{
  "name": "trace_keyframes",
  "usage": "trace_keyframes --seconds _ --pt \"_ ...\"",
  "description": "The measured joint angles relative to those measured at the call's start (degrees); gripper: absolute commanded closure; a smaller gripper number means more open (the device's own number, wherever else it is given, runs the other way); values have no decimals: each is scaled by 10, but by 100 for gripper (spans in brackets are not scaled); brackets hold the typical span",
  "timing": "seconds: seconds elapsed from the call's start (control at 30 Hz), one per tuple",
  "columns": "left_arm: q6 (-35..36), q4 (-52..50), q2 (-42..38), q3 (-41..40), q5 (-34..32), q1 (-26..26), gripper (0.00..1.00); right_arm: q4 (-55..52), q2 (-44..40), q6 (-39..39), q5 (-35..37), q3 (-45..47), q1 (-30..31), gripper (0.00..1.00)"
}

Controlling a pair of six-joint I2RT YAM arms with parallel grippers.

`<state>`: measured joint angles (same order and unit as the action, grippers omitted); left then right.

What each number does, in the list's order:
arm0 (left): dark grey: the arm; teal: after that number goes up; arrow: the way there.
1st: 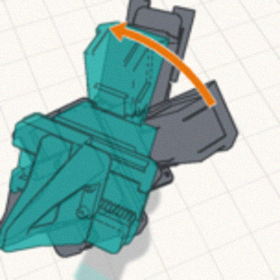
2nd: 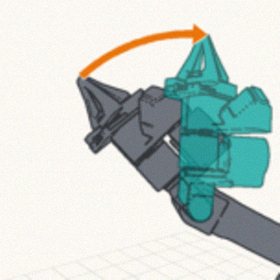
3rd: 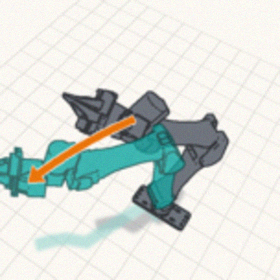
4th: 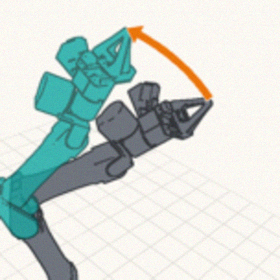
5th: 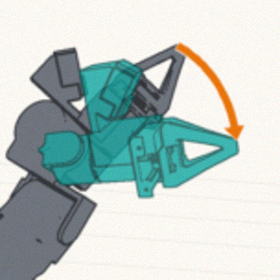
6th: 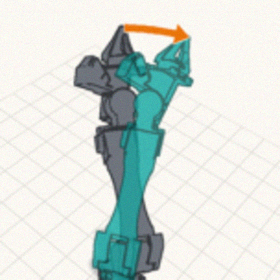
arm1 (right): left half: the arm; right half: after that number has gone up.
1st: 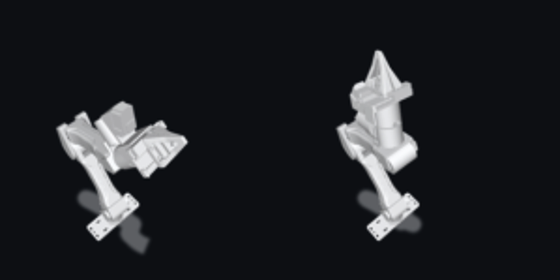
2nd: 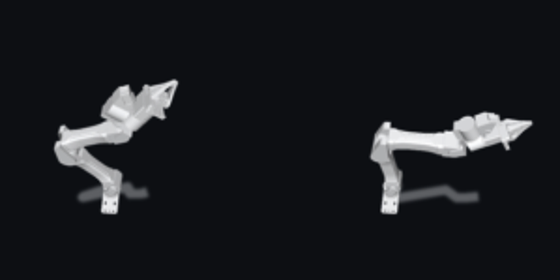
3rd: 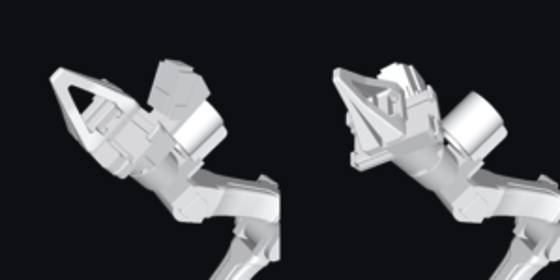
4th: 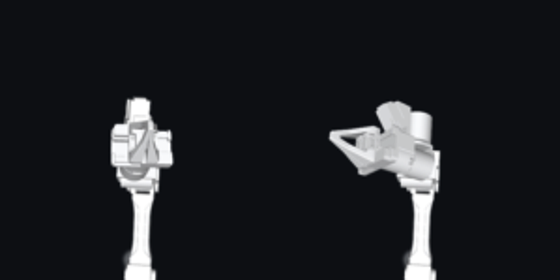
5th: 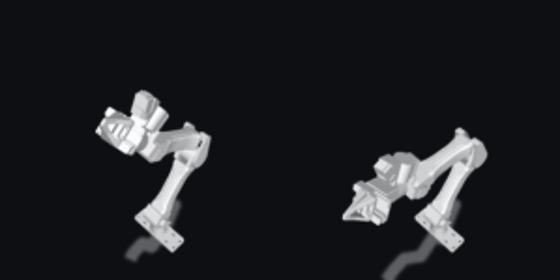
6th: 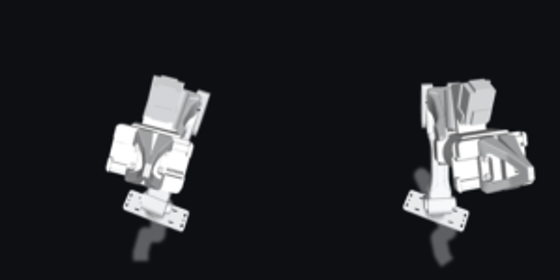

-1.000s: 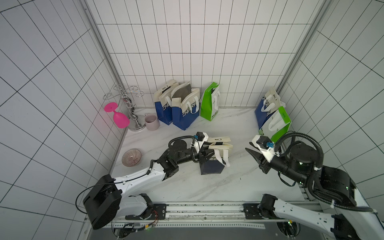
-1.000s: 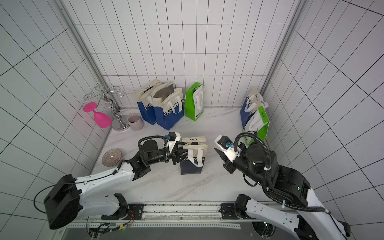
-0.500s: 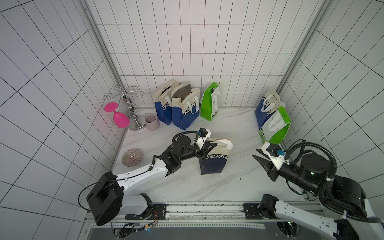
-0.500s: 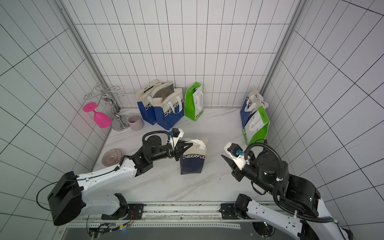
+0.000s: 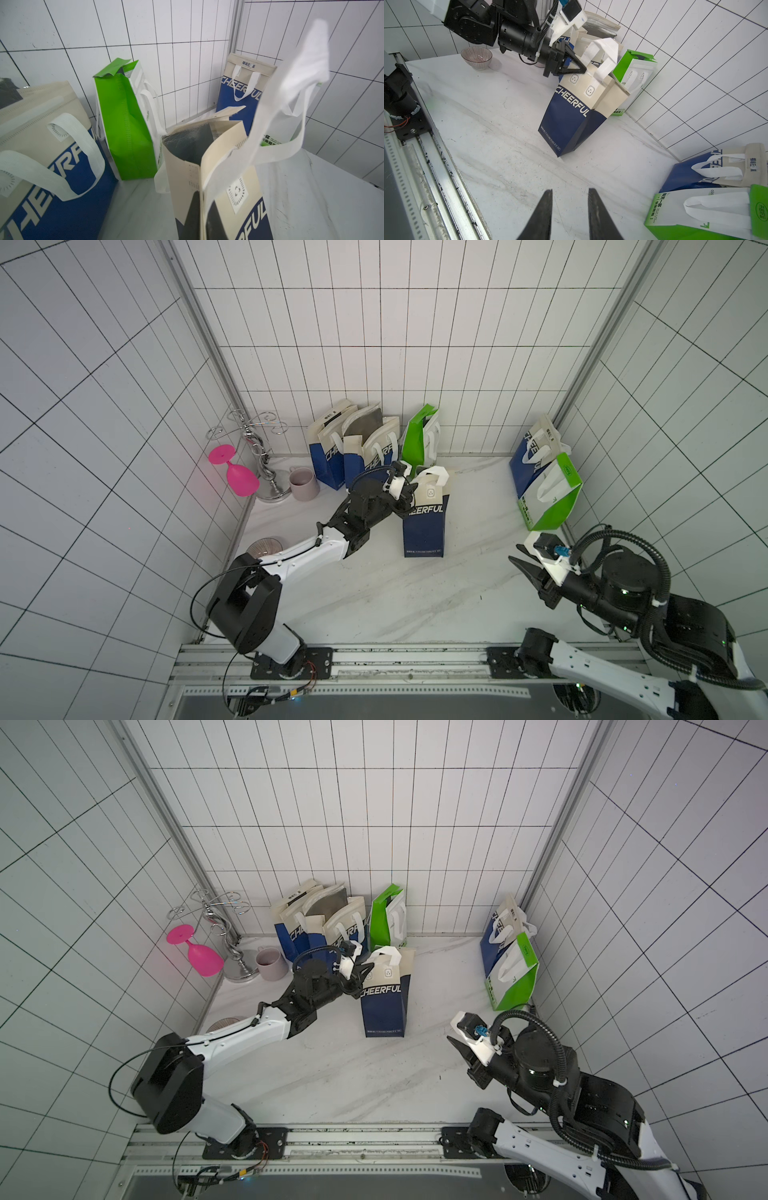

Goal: Open the takeout bag
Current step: Move the takeout bag to the center of the board.

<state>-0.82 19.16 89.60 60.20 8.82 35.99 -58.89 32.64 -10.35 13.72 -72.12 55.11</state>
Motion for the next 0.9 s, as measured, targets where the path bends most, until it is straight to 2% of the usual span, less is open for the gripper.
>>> trace_keyframes --seconds 0.37,0.6,0.83,0.87,0.9 --pt "29 48 133 120 -7 -75 100 -17 2 -15 15 0 0 69" --pt "66 59 144 129 -48 -95 100 -17 13 -22 25 0 0 69" --pt "120 59 144 129 -87 -90 100 -17 20 -23 24 7 0 69" --pt "123 59 144 129 -90 -90 94 -17 21 -23 24 8 0 69" --pt "124 58 144 129 -91 -89 81 -17 21 -22 24 8 0 69"
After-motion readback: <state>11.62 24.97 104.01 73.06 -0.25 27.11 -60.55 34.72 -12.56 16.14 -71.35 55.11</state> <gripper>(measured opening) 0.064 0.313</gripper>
